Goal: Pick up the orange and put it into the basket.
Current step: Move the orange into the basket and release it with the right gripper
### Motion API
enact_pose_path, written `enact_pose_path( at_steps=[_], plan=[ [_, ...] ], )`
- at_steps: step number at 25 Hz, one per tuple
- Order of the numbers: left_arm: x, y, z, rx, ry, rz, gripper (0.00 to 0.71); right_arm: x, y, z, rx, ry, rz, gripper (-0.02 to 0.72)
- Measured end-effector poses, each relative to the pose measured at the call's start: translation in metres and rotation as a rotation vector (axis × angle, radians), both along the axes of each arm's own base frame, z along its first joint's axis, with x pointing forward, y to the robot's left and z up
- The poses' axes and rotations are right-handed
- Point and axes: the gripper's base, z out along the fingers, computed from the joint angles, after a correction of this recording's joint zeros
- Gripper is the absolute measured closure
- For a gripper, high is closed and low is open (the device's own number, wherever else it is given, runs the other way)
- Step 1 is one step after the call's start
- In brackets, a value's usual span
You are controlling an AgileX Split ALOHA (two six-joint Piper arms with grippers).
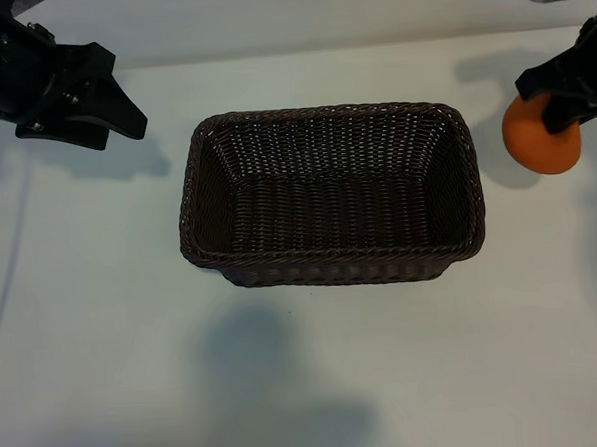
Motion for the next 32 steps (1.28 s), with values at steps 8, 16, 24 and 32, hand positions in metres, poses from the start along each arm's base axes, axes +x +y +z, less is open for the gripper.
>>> enact_pose_path(
  at_steps=[8,16,24,32],
  plan=[
    [0.000,0.000,0.000,0.000,0.000,0.000,0.163,-0.014,0.002,0.029,0.013,0.009,0.007,0.633],
    [0.000,0.000,0.000,0.000,0.000,0.000,0.163,-0.016,0.013,0.035,0.039,0.014,0.005,0.633],
    [0.000,0.000,0.000,-0.001,-0.001,-0.001,0.163,-0.015,0.064,0.054,0.089,-0.035,0.084,0.633],
    [0.000,0.000,0.000,-0.004,-0.001,-0.001,0.163,-0.019,0.122,0.062,0.128,-0.131,0.169,0.634]
  ],
)
